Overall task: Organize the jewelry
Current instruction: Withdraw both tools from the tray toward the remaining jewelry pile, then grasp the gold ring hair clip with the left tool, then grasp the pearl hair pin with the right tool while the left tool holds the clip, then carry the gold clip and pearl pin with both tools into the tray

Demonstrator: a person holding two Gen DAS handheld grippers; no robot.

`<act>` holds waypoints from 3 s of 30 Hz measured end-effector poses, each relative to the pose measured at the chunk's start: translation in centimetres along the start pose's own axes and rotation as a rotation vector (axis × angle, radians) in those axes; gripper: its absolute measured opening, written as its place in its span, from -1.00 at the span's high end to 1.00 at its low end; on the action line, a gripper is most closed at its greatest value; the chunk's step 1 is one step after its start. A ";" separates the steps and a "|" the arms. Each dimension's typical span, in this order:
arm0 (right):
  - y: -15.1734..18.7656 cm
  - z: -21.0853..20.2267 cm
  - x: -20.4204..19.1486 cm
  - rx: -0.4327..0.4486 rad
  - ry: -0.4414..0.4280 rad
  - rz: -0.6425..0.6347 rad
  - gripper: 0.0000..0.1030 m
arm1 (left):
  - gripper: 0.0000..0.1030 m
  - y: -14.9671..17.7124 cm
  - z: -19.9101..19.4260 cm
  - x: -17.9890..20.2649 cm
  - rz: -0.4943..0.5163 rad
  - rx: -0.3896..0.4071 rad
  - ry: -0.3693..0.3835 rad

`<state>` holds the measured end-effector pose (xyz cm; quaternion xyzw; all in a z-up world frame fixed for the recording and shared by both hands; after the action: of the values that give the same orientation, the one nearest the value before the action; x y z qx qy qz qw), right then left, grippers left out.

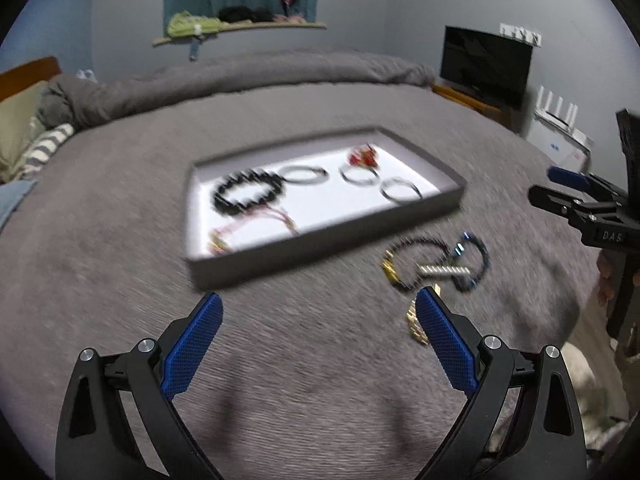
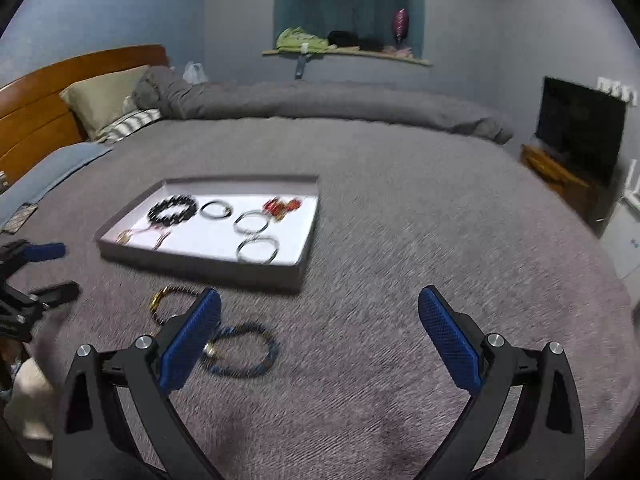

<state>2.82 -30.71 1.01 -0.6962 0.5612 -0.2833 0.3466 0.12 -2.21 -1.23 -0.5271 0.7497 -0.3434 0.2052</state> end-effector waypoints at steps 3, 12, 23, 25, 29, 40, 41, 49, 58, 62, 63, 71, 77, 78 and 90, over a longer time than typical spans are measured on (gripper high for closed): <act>0.9 0.5 -0.1 -0.035 -0.053 0.007 -0.89 | -0.91 0.8 1.1 1.6 0.026 -0.026 0.020; 3.0 1.9 -0.7 -0.106 -0.068 -0.023 -0.89 | -0.91 2.2 3.8 5.5 0.085 -0.079 0.075; 3.8 1.9 -0.6 -0.108 -0.105 -0.016 -0.73 | -0.28 3.1 4.5 7.4 0.162 -0.048 0.067; 3.9 2.0 -0.6 -0.113 -0.110 -0.015 -0.67 | -0.23 3.1 4.6 7.6 0.173 -0.047 0.072; 3.9 2.2 -1.3 -0.122 -0.134 -0.028 -0.47 | -0.17 3.3 5.2 7.9 0.197 -0.049 0.043; 3.5 3.1 -5.9 -0.141 -0.240 -0.100 0.04 | 0.20 2.9 4.2 6.1 0.155 -0.028 0.045; 3.4 3.2 -6.4 -0.138 -0.242 -0.118 0.08 | 0.20 2.9 3.9 5.8 0.145 -0.024 0.045; 2.8 4.5 -7.7 -0.156 -0.244 -0.149 0.32 | 0.20 2.0 2.6 2.3 0.046 -0.004 0.019; 3.3 5.3 -8.7 -0.226 -0.234 -0.197 0.42 | 0.20 1.9 2.4 0.9 0.009 -0.004 0.028; 3.1 5.3 -9.3 -0.229 -0.230 -0.220 0.42 | 0.20 1.9 2.4 0.7 0.004 -0.005 0.036; 3.1 5.5 -9.4 -0.233 -0.224 -0.224 0.42 | 0.20 1.9 2.4 0.7 0.001 -0.005 0.036; 3.6 5.9 -10.4 -0.251 -0.180 -0.309 0.72 | 0.20 1.9 2.2 0.0 -0.010 -0.003 0.031; 3.1 5.1 -9.9 -0.211 -0.178 -0.266 0.85 | 0.20 1.9 2.1 -0.2 -0.023 -0.002 0.047; 2.7 4.7 -9.5 -0.197 -0.187 -0.244 0.85 | 0.20 1.9 2.0 -0.1 -0.020 0.000 0.050; -2.4 2.7 -8.0 -0.092 -0.203 -0.173 0.85 | 0.20 -2.0 0.0 -0.3 -0.004 0.036 0.085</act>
<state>4.71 -22.12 1.26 -0.7822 0.4735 -0.2141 0.3436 1.55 -2.37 0.19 -0.5097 0.7504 -0.3795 0.1817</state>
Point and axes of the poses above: each gripper's, at about its wrist camera, not at the fingertips, and z roughly the way its jaws point, x to its right, y to its underside, the point moved 2 cm from there along z, roughly the way its jaws point, and after that the axes turned 1 degree about y, right-handed, at the moved point
